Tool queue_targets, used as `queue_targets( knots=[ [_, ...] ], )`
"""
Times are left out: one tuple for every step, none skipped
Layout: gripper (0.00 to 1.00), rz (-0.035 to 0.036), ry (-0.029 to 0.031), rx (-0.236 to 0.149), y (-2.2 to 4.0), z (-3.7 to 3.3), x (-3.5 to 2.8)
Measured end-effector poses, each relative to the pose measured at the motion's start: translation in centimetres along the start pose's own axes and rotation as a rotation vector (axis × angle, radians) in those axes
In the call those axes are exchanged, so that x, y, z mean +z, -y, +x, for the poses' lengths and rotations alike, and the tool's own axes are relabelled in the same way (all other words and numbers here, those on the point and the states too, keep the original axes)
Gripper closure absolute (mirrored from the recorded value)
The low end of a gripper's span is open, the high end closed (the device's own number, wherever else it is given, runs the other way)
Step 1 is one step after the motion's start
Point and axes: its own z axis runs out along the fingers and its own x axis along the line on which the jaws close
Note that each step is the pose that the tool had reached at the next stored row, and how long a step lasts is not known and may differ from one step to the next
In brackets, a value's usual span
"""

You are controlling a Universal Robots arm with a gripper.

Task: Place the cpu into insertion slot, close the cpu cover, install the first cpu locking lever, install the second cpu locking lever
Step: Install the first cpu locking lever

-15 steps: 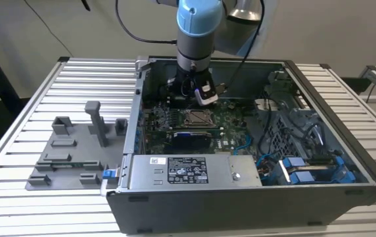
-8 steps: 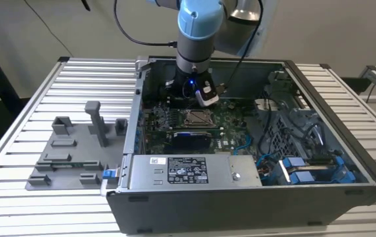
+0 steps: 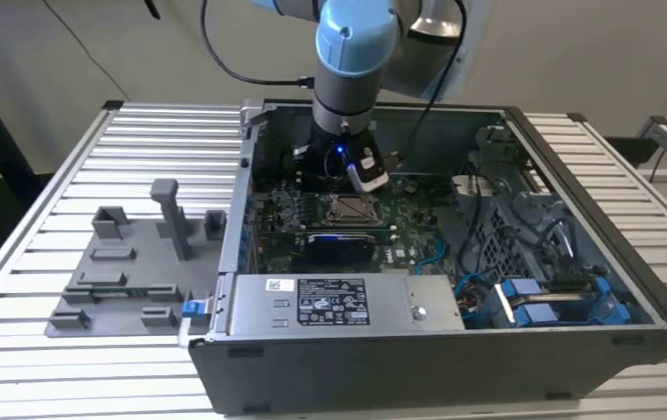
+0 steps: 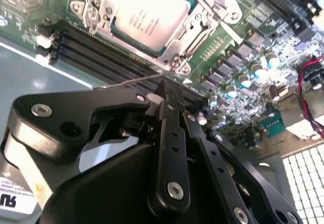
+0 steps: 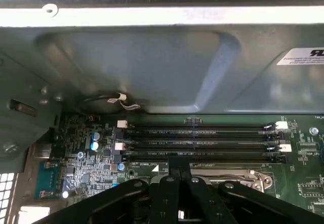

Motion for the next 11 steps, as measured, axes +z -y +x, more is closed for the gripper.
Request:
queue_targets(
  knots=[
    [0.89,-0.0002,0.0001,0.0,0.05,0.0,0.08],
    [0.89,-0.0001,0.0001,0.0,0.09,0.0,0.14],
    [0.89,-0.0001,0.0001,0.0,0.11,-0.01,0.19],
    [0.89,-0.0005,0.0002,0.0,0.13,-0.03,0.23],
    [0.89,-0.0009,0.0003,0.0,0.14,-0.06,0.27],
    [0.89,-0.0016,0.0006,0.0,0.16,-0.11,0.31],
    [0.89,-0.0023,0.001,0.0,0.17,-0.15,0.34],
    [0.89,-0.003,0.0017,-0.001,0.18,-0.19,0.38],
    [0.89,-0.0037,0.0023,-0.001,0.19,-0.23,0.41],
    [0.89,-0.0041,0.0031,-0.001,0.2,-0.25,0.43],
    [0.89,-0.0042,0.0034,-0.001,0.19,-0.25,0.45]
  ],
)
